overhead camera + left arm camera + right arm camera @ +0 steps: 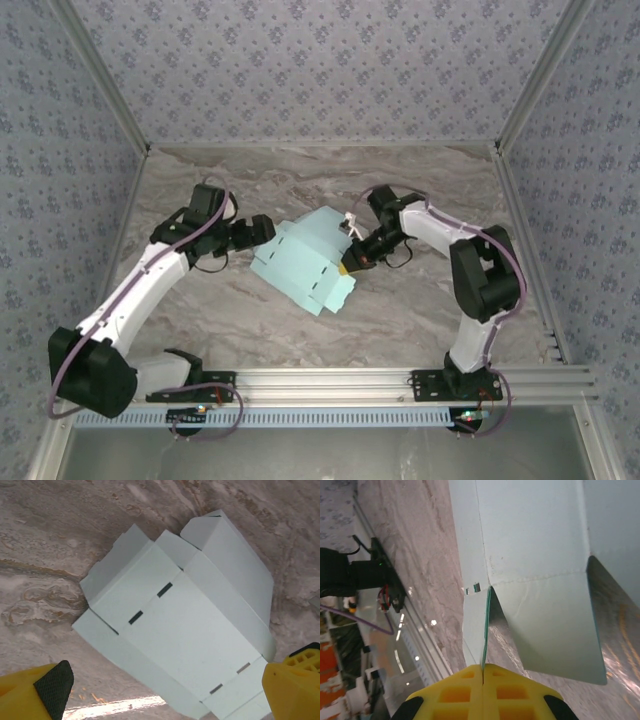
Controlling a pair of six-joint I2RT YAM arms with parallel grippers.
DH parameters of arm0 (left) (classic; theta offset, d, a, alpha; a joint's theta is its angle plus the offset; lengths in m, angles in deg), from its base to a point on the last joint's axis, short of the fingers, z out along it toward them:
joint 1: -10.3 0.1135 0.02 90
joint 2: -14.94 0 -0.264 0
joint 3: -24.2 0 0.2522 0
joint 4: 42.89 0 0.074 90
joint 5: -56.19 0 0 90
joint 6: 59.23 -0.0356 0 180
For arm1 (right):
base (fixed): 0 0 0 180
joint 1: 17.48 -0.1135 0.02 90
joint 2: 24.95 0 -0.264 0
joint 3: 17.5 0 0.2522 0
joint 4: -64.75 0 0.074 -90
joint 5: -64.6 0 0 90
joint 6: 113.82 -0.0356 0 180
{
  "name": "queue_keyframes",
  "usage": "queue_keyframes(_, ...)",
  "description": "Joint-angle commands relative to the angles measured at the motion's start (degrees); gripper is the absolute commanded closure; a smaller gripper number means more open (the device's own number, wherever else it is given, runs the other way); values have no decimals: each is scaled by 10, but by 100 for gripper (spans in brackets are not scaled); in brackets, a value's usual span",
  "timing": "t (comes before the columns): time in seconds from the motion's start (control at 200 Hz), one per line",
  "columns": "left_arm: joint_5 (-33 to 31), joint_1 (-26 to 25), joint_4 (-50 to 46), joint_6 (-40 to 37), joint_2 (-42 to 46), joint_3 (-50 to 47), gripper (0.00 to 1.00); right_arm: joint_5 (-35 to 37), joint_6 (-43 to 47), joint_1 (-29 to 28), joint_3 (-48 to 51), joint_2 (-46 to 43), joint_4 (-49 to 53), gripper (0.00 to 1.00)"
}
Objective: Fold the paper box
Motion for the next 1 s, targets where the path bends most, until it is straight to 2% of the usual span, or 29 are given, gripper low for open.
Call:
queue_keyframes(0.0, 44, 4, 31, 29, 25, -9, 1, 73, -48, -4, -35, -44, 28, 96)
queue_keyframes(0.12, 59, 4, 75, 54, 34, -49, 1, 66, -83, 3, -59, -75, 38, 96)
queue_keyframes(0.215, 123, -2, 166, 64, 42, -100, 1, 71, -138, 16, -73, -90, 35, 98)
queue_keyframes(0.26, 122, -21, 200, 45, 49, -116, 1, 71, -180, 28, -69, -97, 20, 100)
queue_keyframes(0.375, -4, -127, 283, -124, 99, -164, 1, 42, -279, 57, -46, -107, -22, 100)
queue_keyframes(0.46, -66, -197, 475, -262, 143, -258, 1, 62, -349, 70, -36, -110, -28, 100)
queue_keyframes(0.51, -72, -212, 598, -312, 145, -311, 1, 79, -400, 77, -30, -114, -29, 100)
queue_keyframes(0.55, -63, -213, 652, -343, 131, -328, 1, 83, -448, 81, -23, -116, -32, 100)
queue_keyframes(0.63, -41, -231, 653, -444, 80, -321, 1, 72, -522, 86, -8, -121, -46, 100)
queue_keyframes(0.755, -80, -283, 696, -572, 2, -307, 1, 97, -617, 82, 8, -148, -55, 100)
queue_keyframes(0.874, -105, -303, 743, -612, -57, -273, 1, 136, -671, 78, 14, -179, -51, 100)
queue_keyframes(0.994, -110, -320, 739, -638, -92, -228, 1, 160, -700, 71, 13, -206, -53, 100)
